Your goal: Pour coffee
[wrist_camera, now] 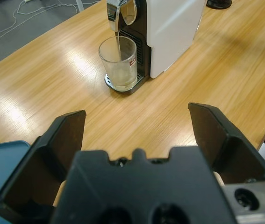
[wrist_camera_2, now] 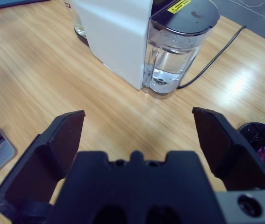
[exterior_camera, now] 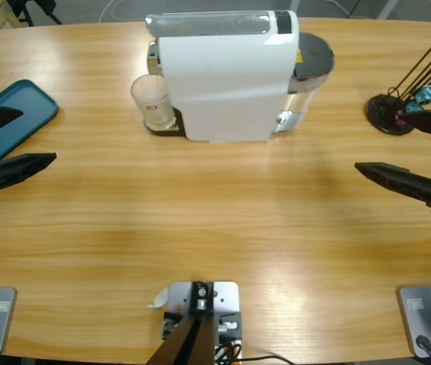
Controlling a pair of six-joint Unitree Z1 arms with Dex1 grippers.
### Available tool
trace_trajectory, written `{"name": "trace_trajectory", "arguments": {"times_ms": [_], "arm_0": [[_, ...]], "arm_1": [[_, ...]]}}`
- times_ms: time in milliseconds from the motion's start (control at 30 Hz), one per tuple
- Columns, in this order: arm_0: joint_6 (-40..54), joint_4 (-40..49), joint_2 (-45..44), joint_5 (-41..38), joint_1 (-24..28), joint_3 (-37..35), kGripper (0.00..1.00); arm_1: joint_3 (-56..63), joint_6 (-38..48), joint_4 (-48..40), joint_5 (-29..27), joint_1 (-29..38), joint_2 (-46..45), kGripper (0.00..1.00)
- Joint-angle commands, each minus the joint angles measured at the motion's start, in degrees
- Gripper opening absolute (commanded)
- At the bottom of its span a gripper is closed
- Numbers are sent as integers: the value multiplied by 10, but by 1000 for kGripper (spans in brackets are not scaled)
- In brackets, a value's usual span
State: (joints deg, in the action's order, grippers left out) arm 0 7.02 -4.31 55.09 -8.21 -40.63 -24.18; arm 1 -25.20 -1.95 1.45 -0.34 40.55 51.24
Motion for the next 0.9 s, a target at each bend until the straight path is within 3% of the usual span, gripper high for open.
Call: {"name": "trace_trajectory", "arguments": {"times_ms": [33, 667, 900], "arm_0": [[3, -7, 19, 6, -1, 18, 964], [-5, -17, 60, 33, -1, -4, 954], [-11, -156, 208, 12, -1, -17, 959]], "arm_1": [[19, -5, -4, 3, 4, 9, 1000], [18, -5, -4, 5, 4, 11, 1000], [18, -4, -4, 8, 4, 12, 1000]]}}
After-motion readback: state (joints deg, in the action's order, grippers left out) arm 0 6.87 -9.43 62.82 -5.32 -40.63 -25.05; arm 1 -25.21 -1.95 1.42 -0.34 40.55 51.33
